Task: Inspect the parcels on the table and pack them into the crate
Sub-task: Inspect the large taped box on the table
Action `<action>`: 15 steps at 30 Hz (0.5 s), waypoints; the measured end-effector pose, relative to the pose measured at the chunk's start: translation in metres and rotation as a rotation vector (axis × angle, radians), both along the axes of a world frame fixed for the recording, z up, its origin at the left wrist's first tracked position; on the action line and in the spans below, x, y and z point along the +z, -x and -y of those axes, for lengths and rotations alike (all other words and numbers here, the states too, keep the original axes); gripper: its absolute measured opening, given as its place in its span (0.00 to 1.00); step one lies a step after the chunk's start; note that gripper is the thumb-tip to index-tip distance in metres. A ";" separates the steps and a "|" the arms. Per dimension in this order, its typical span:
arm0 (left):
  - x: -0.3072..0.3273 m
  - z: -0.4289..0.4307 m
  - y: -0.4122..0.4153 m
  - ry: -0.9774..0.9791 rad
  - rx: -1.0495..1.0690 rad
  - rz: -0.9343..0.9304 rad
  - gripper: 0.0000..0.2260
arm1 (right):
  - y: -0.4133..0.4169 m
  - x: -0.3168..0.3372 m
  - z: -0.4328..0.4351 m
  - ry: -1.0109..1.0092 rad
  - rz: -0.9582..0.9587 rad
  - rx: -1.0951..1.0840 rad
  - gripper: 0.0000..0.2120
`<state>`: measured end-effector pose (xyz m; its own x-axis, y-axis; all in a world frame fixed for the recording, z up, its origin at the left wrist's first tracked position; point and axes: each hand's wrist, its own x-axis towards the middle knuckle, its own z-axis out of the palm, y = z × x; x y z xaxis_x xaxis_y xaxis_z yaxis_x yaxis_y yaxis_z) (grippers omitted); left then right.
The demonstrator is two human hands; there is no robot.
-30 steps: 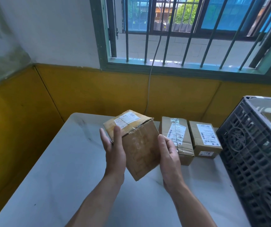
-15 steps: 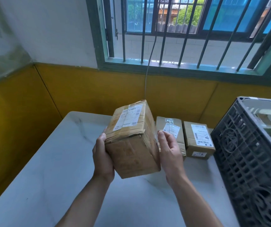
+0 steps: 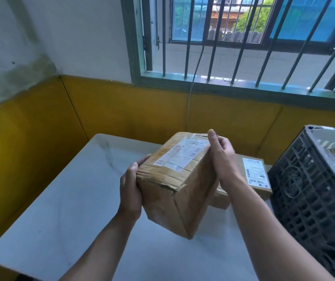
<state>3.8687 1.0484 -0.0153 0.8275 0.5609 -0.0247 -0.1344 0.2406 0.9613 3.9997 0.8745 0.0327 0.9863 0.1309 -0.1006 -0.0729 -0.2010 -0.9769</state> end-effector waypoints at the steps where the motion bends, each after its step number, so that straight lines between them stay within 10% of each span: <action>1: 0.001 0.002 -0.002 -0.034 0.084 -0.036 0.28 | 0.001 -0.001 0.001 -0.017 0.009 -0.033 0.29; 7: 0.004 0.003 -0.010 -0.161 0.489 -0.297 0.26 | 0.016 -0.009 0.006 -0.120 0.068 -0.162 0.17; 15: 0.016 0.036 0.005 0.013 0.310 -0.173 0.29 | 0.040 -0.009 0.027 -0.174 0.053 -0.201 0.16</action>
<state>3.8638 1.0123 0.0006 0.6012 0.7833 -0.1581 -0.0386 0.2261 0.9733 3.9599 0.8477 0.0235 0.9975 -0.0571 -0.0415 -0.0425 -0.0160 -0.9990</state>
